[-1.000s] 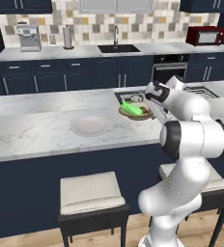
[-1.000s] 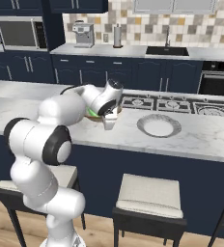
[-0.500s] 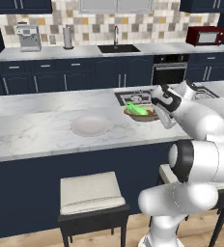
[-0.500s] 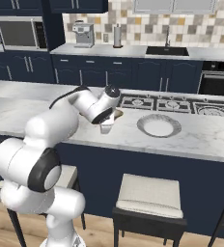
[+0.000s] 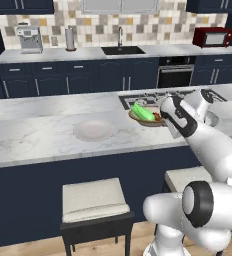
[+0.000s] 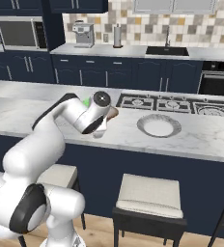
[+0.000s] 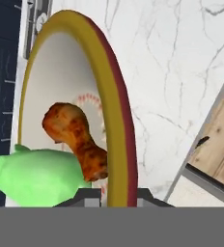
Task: Pick the chicken drumstick and corn from their plates and place them in the bowl. Then put the bowl in the fridge.
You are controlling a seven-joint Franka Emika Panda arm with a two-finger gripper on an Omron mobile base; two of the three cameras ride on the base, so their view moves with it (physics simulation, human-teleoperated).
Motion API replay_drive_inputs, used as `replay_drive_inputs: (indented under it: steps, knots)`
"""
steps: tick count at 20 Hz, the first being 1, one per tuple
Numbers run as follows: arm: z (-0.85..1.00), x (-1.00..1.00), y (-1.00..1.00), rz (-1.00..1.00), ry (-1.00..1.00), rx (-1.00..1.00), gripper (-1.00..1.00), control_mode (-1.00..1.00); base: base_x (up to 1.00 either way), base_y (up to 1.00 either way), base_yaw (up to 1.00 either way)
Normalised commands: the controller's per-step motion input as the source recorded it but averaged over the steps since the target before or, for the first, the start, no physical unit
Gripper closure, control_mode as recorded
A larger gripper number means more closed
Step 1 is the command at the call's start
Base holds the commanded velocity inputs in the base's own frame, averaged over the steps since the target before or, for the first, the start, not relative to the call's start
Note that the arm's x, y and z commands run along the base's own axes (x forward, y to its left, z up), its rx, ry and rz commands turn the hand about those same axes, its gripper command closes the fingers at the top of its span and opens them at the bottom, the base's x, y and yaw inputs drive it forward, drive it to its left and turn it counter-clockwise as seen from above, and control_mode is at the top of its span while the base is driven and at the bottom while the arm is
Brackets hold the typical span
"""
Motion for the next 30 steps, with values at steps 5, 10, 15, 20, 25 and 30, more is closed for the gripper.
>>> replay_drive_inputs:
  steps: [5, 10, 15, 20, 25, 30]
  knots:
    - [0.21, -0.40, 0.21, 0.00, -0.02, -0.10, 1.00, -1.00, 0.00, 0.00, 0.00]
    - [0.11, -0.36, 0.18, -0.07, -0.01, -0.06, 1.00, -1.00, 0.00, 0.00, 0.00]
    - [0.02, -0.42, 0.21, -0.07, -0.15, 0.00, 1.00, -1.00, 0.00, 0.00, 0.00]
    - [0.00, -0.30, 0.20, -0.07, -0.10, 0.00, 1.00, -1.00, 0.00, 0.00, 0.00]
    - [0.01, -0.02, 0.07, -0.02, 0.00, 0.00, 1.00, -1.00, 0.00, 0.00, 0.00]
    - [0.00, 0.00, 0.00, 0.00, 0.00, 0.00, 1.00, -1.00, 0.00, 0.00, 0.00]
